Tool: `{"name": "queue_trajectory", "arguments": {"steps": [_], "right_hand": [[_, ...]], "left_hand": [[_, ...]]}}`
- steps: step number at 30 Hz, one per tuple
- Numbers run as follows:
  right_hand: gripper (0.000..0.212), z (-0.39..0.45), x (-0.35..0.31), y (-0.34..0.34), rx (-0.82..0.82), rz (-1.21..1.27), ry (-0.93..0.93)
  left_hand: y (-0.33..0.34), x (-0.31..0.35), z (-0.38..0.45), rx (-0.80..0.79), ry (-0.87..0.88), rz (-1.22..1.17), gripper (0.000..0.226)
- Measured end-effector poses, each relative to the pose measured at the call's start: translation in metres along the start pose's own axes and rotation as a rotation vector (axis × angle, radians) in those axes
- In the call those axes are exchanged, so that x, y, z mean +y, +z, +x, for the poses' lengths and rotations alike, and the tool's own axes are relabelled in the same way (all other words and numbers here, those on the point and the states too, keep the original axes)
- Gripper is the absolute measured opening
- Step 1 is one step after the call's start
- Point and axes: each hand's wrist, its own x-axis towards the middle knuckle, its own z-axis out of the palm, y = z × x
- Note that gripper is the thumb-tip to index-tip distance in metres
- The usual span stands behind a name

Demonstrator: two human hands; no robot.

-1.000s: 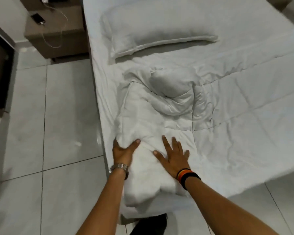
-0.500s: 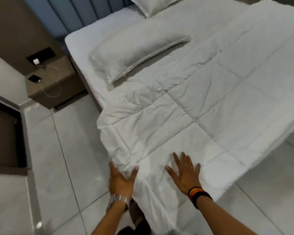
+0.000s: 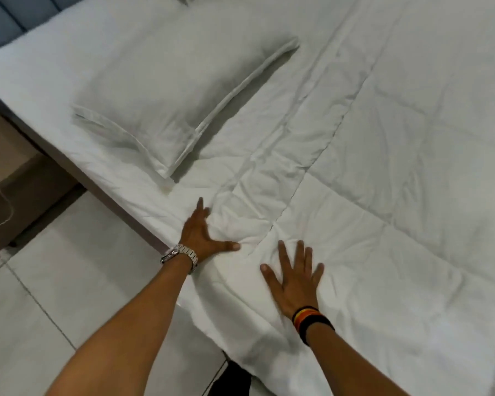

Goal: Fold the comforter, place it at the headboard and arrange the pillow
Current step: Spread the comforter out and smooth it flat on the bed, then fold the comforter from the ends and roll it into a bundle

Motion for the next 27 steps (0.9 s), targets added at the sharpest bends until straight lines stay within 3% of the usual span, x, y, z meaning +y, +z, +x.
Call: {"name": "queue_trajectory", "arguments": {"steps": [4,7,10,12,17,19,22,24,27], "right_hand": [[0.099,0.003,-0.01,0.004,0.001,-0.015,0.082],[0.084,0.001,-0.012,0.002,-0.012,-0.006,0.129],[0.08,-0.013,-0.035,-0.002,0.038,0.095,0.132],[0.083,-0.035,-0.049,0.004,0.055,0.116,0.121],[0.101,-0.122,-0.056,0.054,-0.129,0.191,0.186],[0.107,-0.146,-0.038,0.058,-0.036,0.277,0.192],[0.107,-0.173,-0.001,0.054,0.295,0.329,0.272],[0.098,-0.197,0.037,0.05,0.486,0.337,0.436],[0.08,-0.225,0.097,0.035,0.632,0.359,0.709]], "left_hand": [[0.003,0.01,0.008,-0.138,0.069,-0.033,0.149],[-0.006,0.007,-0.004,-0.095,0.101,-0.058,0.12],[-0.038,-0.009,-0.021,-0.045,0.024,-0.037,0.106],[-0.057,-0.026,-0.031,0.002,-0.059,-0.021,0.108],[-0.073,-0.067,-0.053,-0.101,-0.227,0.111,0.131],[-0.065,-0.072,-0.066,-0.082,-0.226,0.032,0.133],[-0.049,-0.078,-0.085,-0.032,-0.173,0.039,0.12],[-0.035,-0.081,-0.102,-0.027,-0.146,0.007,0.124],[-0.022,-0.094,-0.118,-0.01,-0.131,-0.149,0.126]]}}
